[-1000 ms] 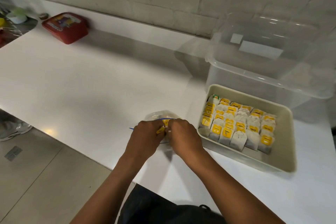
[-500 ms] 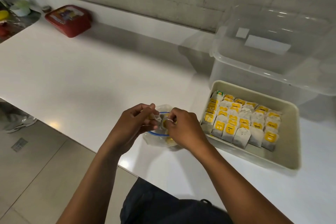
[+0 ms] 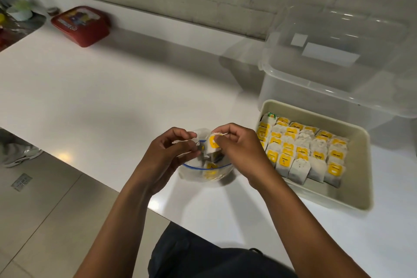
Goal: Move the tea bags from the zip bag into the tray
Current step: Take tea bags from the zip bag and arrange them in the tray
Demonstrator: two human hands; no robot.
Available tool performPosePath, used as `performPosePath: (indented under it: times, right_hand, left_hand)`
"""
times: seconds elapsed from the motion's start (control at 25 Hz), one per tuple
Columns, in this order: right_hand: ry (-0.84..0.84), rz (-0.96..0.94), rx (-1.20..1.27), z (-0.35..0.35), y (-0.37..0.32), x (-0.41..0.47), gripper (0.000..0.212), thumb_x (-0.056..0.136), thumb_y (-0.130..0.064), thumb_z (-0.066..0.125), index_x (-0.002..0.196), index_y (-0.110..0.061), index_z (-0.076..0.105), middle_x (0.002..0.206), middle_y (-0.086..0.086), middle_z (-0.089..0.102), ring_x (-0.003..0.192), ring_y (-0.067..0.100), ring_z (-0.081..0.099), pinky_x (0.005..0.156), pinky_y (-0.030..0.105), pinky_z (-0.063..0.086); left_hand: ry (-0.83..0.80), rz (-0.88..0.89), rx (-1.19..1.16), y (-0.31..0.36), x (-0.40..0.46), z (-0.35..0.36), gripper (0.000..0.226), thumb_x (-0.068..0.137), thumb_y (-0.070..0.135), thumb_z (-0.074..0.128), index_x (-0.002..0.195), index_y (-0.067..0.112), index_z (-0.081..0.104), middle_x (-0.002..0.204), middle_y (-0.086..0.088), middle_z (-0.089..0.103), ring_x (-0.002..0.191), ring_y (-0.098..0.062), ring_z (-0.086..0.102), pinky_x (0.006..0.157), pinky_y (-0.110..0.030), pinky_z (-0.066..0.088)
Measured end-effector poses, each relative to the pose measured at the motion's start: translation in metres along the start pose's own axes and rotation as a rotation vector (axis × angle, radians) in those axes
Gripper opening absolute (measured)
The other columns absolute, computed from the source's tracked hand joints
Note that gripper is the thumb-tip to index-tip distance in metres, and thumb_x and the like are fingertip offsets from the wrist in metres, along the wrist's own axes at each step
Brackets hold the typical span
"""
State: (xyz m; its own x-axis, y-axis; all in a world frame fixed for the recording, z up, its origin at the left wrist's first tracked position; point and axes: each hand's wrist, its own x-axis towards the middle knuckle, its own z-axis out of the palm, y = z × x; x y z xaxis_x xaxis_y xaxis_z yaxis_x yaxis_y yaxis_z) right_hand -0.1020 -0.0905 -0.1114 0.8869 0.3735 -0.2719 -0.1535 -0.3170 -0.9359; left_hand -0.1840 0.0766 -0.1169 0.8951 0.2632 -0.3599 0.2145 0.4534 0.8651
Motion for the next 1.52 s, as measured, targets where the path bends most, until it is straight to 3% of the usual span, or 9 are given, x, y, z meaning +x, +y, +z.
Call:
performPosePath:
  times: [0.12, 0.24, 0.4, 0.72, 0.96, 1.16, 1.24, 1.4, 1.52]
  right_hand:
    - [-0.017, 0.064, 0.165, -0.003, -0.003, 0.0, 0.014, 0.09, -0.012, 0.063, 0.093, -0.021, 0.073, 0.08, 0.001, 0.073, 0.071, 0.01, 0.063, 0.067, 0.027, 0.05]
    - [-0.052, 0.07, 0.188, -0.003, -0.002, 0.003, 0.015, 0.09, -0.01, 0.063, 0.094, -0.021, 0.073, 0.086, 0.002, 0.075, 0.075, 0.014, 0.067, 0.075, 0.037, 0.056]
    - [-0.053, 0.008, 0.058, 0.0, 0.0, 0.006, 0.013, 0.089, -0.016, 0.067, 0.097, -0.024, 0.073, 0.087, -0.002, 0.076, 0.082, 0.02, 0.073, 0.083, 0.043, 0.057]
    - [-0.125, -0.11, -0.164, 0.003, -0.003, 0.006, 0.007, 0.09, -0.024, 0.066, 0.092, -0.023, 0.072, 0.08, -0.006, 0.075, 0.081, 0.014, 0.071, 0.084, 0.041, 0.057]
    - [-0.063, -0.329, -0.4, 0.008, -0.019, 0.004, 0.009, 0.093, -0.022, 0.061, 0.091, -0.024, 0.07, 0.079, -0.014, 0.066, 0.07, 0.005, 0.06, 0.07, 0.019, 0.045]
    - [-0.064, -0.409, -0.571, 0.016, -0.008, 0.004, 0.012, 0.094, -0.025, 0.059, 0.096, -0.028, 0.071, 0.087, -0.005, 0.056, 0.08, 0.013, 0.057, 0.075, 0.03, 0.046]
    - [-0.098, -0.4, -0.673, 0.016, -0.005, 0.004, 0.015, 0.094, -0.025, 0.058, 0.104, -0.028, 0.069, 0.092, -0.004, 0.058, 0.088, 0.016, 0.058, 0.077, 0.031, 0.045]
    - [-0.074, -0.377, -0.694, 0.01, -0.004, 0.005, 0.026, 0.093, -0.019, 0.058, 0.115, -0.029, 0.065, 0.1, -0.006, 0.065, 0.093, 0.014, 0.059, 0.077, 0.027, 0.043]
    - [-0.087, -0.409, -0.732, 0.01, -0.008, 0.001, 0.026, 0.092, -0.021, 0.059, 0.115, -0.032, 0.064, 0.102, -0.009, 0.067, 0.094, 0.015, 0.06, 0.08, 0.031, 0.049]
  left_hand:
    - [0.032, -0.004, -0.034, -0.004, 0.001, 0.006, 0.007, 0.087, 0.009, 0.065, 0.08, 0.01, 0.065, 0.099, -0.013, 0.066, 0.076, -0.025, 0.066, 0.086, -0.039, 0.059]
    - [0.027, 0.062, 0.058, -0.003, 0.002, 0.008, 0.01, 0.086, -0.002, 0.066, 0.092, 0.006, 0.066, 0.098, -0.014, 0.064, 0.084, -0.028, 0.067, 0.087, -0.038, 0.058]
    - [0.007, 0.107, 0.175, 0.001, 0.002, 0.005, 0.03, 0.081, -0.018, 0.064, 0.102, 0.003, 0.066, 0.102, -0.009, 0.069, 0.095, -0.028, 0.071, 0.09, -0.036, 0.056]
    - [0.231, 0.213, 0.412, -0.007, 0.001, -0.005, 0.002, 0.09, 0.01, 0.068, 0.091, 0.011, 0.067, 0.084, -0.004, 0.07, 0.076, -0.017, 0.066, 0.065, -0.033, 0.052]
    - [0.267, 0.28, 0.512, -0.006, -0.003, -0.012, 0.006, 0.091, 0.019, 0.068, 0.09, 0.013, 0.069, 0.08, -0.009, 0.071, 0.072, -0.018, 0.065, 0.063, -0.033, 0.052]
    - [0.263, 0.251, 0.505, -0.01, -0.005, -0.011, 0.009, 0.093, 0.019, 0.064, 0.089, 0.013, 0.07, 0.082, -0.007, 0.072, 0.082, -0.024, 0.068, 0.065, -0.032, 0.053]
    - [0.208, 0.231, 0.592, -0.008, -0.007, -0.015, 0.006, 0.092, 0.02, 0.067, 0.09, 0.016, 0.071, 0.087, -0.002, 0.073, 0.083, -0.021, 0.068, 0.068, -0.032, 0.054]
    - [-0.097, 0.175, 0.894, 0.009, -0.01, -0.035, 0.002, 0.084, 0.022, 0.077, 0.083, 0.022, 0.075, 0.12, 0.018, 0.066, 0.096, -0.01, 0.066, 0.073, -0.03, 0.051]
    - [-0.153, 0.235, 0.956, 0.015, -0.012, -0.03, 0.009, 0.081, 0.022, 0.08, 0.075, 0.019, 0.074, 0.12, 0.019, 0.066, 0.091, -0.012, 0.065, 0.067, -0.039, 0.053]
